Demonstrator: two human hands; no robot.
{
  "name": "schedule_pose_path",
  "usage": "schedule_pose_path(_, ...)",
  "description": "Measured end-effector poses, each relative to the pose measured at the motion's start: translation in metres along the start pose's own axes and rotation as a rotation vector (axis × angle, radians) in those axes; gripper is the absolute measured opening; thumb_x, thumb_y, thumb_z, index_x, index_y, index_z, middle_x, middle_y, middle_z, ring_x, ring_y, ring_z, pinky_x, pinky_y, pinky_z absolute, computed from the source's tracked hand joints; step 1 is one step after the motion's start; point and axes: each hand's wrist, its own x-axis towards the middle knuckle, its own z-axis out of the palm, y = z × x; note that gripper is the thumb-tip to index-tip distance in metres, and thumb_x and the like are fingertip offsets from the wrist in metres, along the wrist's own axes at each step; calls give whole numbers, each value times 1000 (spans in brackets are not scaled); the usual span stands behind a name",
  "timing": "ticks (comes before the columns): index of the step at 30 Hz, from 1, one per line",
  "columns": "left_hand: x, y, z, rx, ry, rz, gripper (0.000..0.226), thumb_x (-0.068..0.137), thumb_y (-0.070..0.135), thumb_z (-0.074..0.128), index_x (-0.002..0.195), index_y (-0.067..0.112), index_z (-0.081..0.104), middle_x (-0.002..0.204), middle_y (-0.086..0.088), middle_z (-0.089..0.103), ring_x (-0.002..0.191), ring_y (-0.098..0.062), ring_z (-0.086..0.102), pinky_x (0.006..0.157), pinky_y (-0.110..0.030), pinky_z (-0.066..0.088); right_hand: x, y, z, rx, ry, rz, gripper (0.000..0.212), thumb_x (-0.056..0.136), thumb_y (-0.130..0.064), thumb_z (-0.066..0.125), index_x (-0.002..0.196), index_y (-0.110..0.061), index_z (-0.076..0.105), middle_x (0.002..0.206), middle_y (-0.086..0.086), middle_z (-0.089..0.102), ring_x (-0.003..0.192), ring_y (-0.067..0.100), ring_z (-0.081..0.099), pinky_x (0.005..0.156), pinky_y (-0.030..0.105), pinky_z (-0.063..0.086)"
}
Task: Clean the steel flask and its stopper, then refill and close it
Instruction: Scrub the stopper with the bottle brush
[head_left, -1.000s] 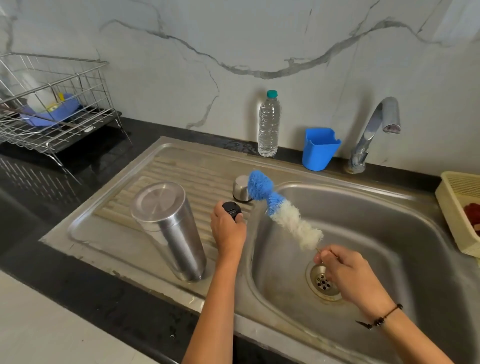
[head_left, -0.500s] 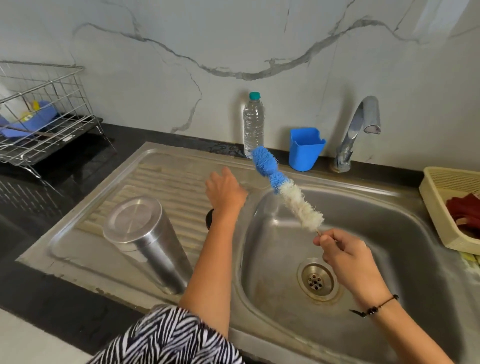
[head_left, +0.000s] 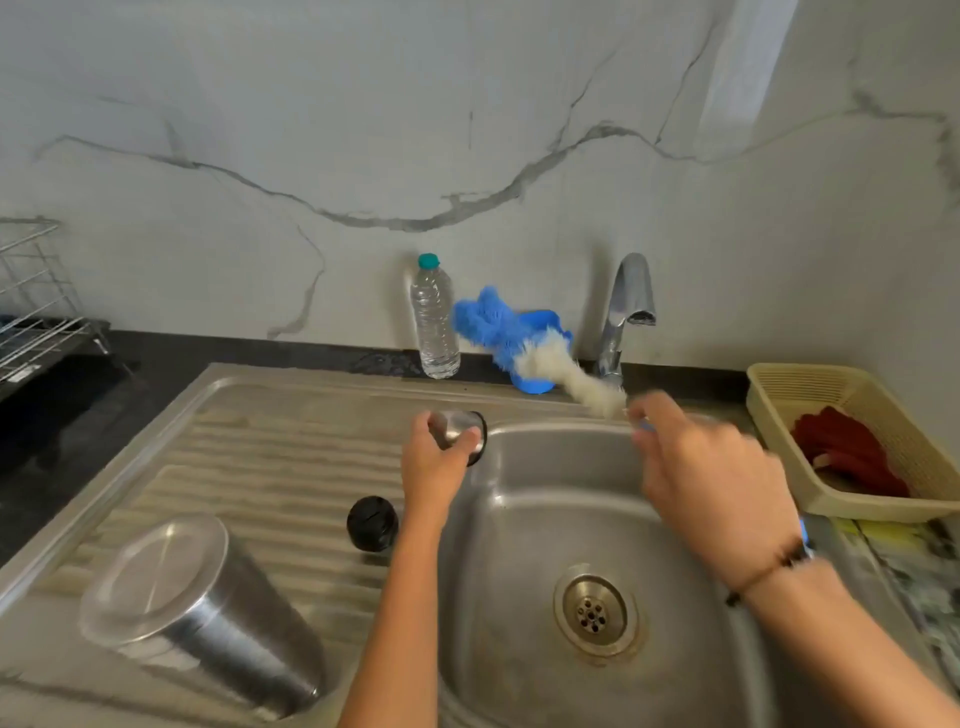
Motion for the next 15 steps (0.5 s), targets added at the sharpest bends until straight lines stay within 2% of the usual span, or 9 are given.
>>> schedule_pose_path(2,-21,7,12,-289,-37,-113,42,84,27,71,119,20,49,116,-6,62,100,-21,62,90,-38,51,21,-9,-25,-176,30,-54,26,95,-23,39,121,-22,40,97,5,64,88,34,63,57,32,35)
schedule_pose_path(3,-29,8,18,-392,-64,-163,40,86,25,70,119,19,50,114,-5,63,95,-16,63,86,-35,53,32,-13,-35,-235,37,-76,28,93,-18,40,121,-20,41,99,7,64,90,34,63,57,31,32)
schedule_pose_path(6,-53,10,27,-590,-146,-261,21,90,15,64,106,20,51,97,2,62,80,-3,62,69,-21,53,66,-27,-52,-376,39,-152,28,91,-8,40,116,-14,52,107,8,62,97,32,61,60,31,30)
schedule_pose_path(10,-64,4,28,-655,-198,-291,34,90,14,64,122,9,53,104,1,61,86,-5,62,76,-25,53,114,-48,-50,-501,-36,-204,25,94,-9,39,103,-11,62,109,6,62,103,29,59,74,32,40)
schedule_pose_path(13,-65,7,24,-674,-190,-294,40,90,13,63,127,5,51,110,-2,59,86,-5,61,83,-30,51,145,-64,-36,-638,-83,-240,24,94,-9,39,102,-10,62,104,7,61,98,28,60,69,31,37)
schedule_pose_path(15,-68,10,22,-680,-192,-291,39,91,12,62,128,4,51,108,-1,59,84,-5,61,86,-32,50,161,-73,-27,-721,-129,-242,24,93,-8,40,101,-12,62,93,6,57,88,25,59,62,29,34)
